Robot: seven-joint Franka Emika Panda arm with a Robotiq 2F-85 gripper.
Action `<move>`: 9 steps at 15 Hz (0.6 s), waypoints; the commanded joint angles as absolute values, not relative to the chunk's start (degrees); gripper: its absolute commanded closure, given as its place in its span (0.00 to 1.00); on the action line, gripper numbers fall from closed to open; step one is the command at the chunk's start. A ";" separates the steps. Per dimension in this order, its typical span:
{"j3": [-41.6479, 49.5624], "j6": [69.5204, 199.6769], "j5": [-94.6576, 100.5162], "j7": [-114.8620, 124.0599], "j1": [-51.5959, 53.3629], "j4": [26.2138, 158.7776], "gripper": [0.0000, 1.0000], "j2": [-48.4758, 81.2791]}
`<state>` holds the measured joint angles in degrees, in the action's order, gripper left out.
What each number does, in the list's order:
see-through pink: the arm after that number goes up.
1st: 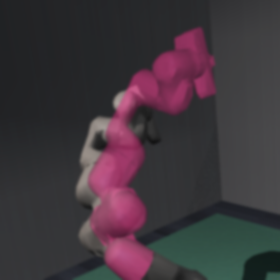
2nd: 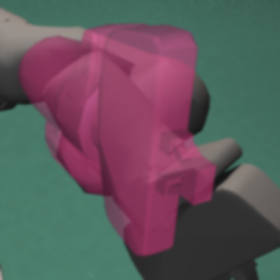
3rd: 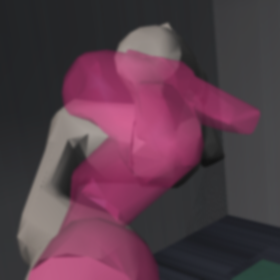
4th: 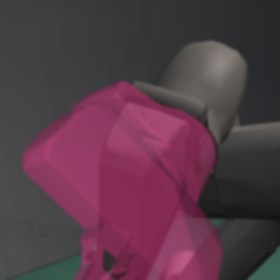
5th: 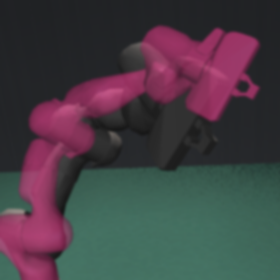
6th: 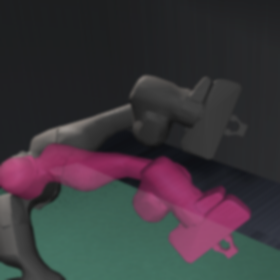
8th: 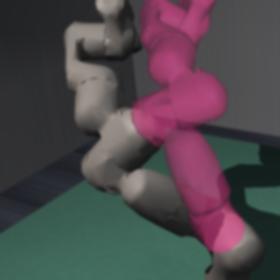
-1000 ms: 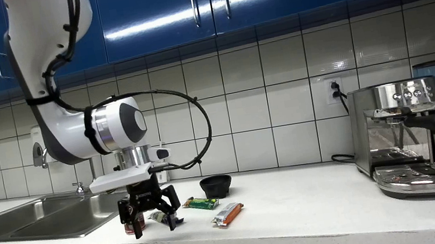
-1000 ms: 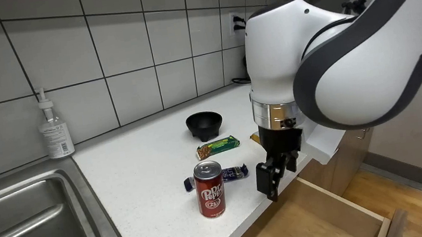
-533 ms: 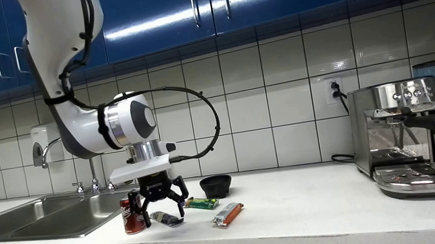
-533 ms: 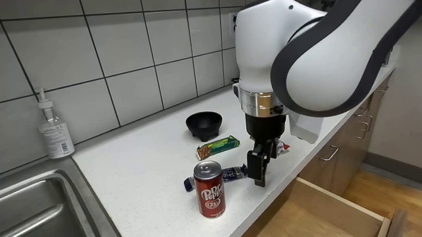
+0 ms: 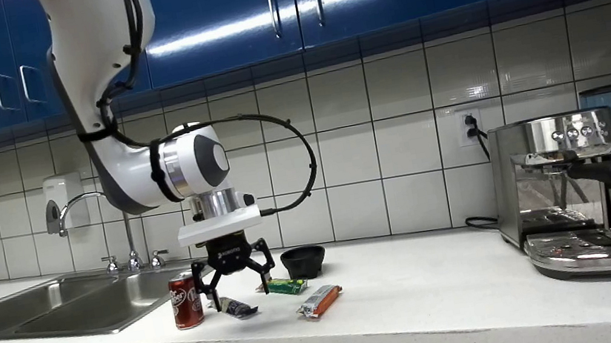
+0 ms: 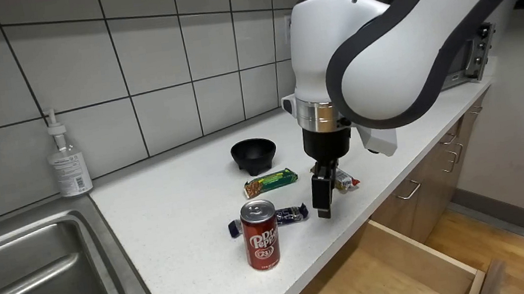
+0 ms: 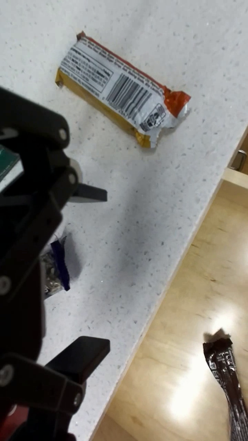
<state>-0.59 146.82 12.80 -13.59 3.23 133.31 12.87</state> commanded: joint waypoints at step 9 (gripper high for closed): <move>-1.17 146.43 13.01 -14.14 2.62 132.86 0.00 13.19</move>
